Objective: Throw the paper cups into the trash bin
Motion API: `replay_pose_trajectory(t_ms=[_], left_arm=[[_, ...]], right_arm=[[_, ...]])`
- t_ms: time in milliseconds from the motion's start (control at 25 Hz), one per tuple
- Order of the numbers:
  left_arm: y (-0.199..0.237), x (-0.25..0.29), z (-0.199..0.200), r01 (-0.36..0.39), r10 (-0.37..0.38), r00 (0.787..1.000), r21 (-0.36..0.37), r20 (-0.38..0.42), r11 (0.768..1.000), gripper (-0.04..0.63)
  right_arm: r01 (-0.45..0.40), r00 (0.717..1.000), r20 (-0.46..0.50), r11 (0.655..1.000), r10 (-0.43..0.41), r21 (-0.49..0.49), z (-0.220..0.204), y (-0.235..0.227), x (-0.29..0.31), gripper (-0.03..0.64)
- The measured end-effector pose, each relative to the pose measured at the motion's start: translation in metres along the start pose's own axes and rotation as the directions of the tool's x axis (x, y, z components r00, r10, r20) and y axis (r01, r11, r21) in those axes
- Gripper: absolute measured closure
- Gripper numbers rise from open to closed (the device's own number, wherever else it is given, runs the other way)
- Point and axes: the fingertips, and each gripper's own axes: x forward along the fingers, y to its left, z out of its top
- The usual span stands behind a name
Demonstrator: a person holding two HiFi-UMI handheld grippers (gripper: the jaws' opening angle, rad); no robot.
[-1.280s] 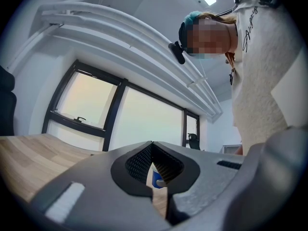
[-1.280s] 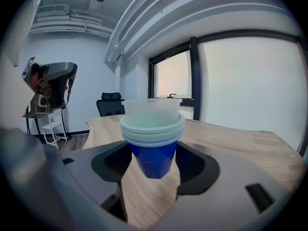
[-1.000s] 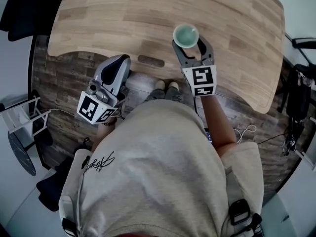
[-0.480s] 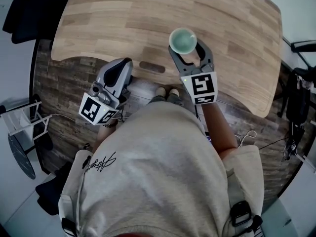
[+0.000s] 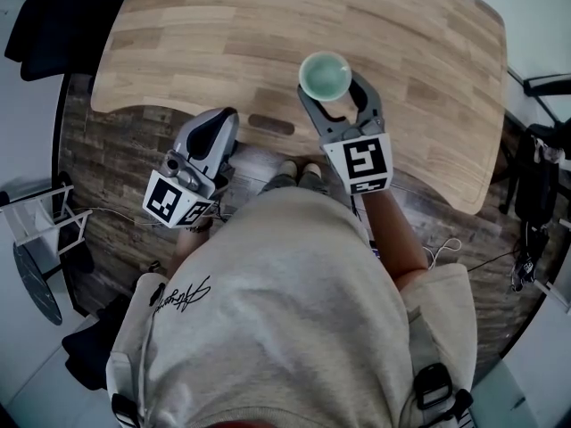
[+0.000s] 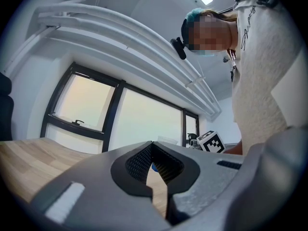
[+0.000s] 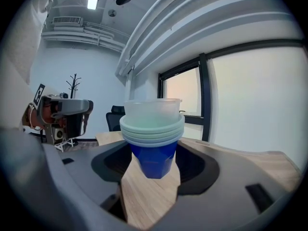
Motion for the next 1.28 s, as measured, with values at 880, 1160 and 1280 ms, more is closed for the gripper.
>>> replay_pose_trajectory(t_ms=[880, 1160, 1280], left_arm=[[0.002, -0.057, -0.013, -0.25, 0.25, 0.968, 0.015, 0.021, 0.968, 0.592], [0.018, -0.098, -0.008, -0.335, 0.333, 0.942, 0.038, 0.05, 0.941, 0.592], [0.028, -0.123, -0.002, -0.368, 0.366, 0.929, 0.043, 0.058, 0.929, 0.592]], right_arm=[[-0.264, 0.963, 0.043, 0.964, 0.265, -0.042, 0.004, 0.065, 0.024, 0.328], [-0.353, 0.934, 0.037, 0.934, 0.355, -0.051, 0.009, 0.109, 0.044, 0.328], [-0.381, 0.922, 0.048, 0.923, 0.383, -0.059, 0.016, 0.133, 0.055, 0.328]])
